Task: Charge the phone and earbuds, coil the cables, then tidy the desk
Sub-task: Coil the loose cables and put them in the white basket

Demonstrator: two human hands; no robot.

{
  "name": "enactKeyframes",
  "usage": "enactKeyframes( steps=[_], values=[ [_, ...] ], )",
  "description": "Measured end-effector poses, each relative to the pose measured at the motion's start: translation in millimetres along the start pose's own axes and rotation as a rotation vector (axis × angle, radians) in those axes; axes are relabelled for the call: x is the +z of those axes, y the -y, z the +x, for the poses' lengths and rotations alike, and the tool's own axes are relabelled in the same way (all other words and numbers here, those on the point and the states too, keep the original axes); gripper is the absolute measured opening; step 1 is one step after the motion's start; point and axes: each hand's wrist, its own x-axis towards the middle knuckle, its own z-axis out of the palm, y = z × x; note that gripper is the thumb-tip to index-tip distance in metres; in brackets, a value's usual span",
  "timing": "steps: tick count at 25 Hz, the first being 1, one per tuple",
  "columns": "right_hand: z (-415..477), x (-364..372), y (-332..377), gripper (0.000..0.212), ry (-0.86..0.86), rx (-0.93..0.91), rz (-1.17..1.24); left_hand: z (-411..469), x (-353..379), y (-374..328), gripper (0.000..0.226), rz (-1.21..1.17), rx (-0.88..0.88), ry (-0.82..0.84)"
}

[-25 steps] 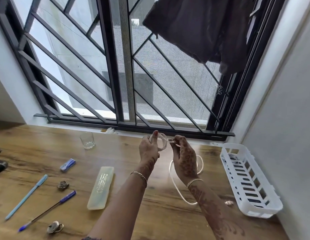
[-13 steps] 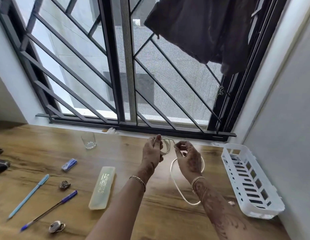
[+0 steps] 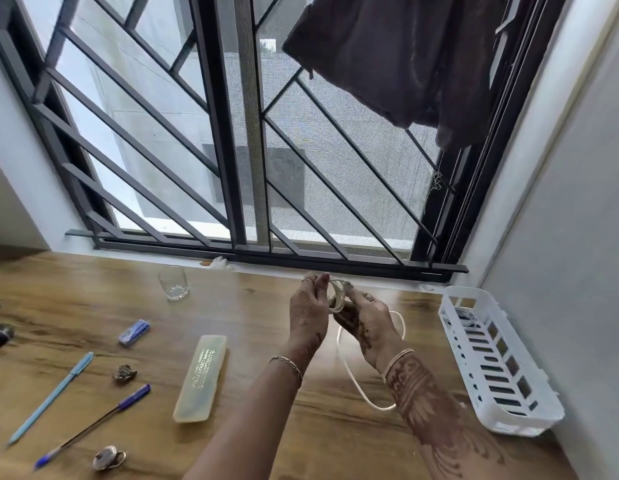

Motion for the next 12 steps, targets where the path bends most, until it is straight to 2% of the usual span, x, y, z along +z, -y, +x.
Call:
enactKeyframes(
  steps=[2,4,7,12],
  values=[
    [-2.8,-2.2,-1.5,0.032,0.017,-0.023,-0.107,1.0,-0.1,2.0,0.021,0.002,-0.003,0.006],
    [-4.9,-2.8,0.9,0.044,0.001,-0.017,-0.218,0.0,-0.4,1.8,0.021,-0.008,0.009,0.015],
    [-6.9,-1.1,5.9,0.04,0.009,0.015,-0.256,0.9,-2.0,2.4,0.024,0.018,0.04,0.012],
    [-11.9,0.7,5.1,0.034,0.06,0.037,-0.099,0.0,-5.1,-0.1,0.021,-0.039,0.054,0.062]
  ],
)
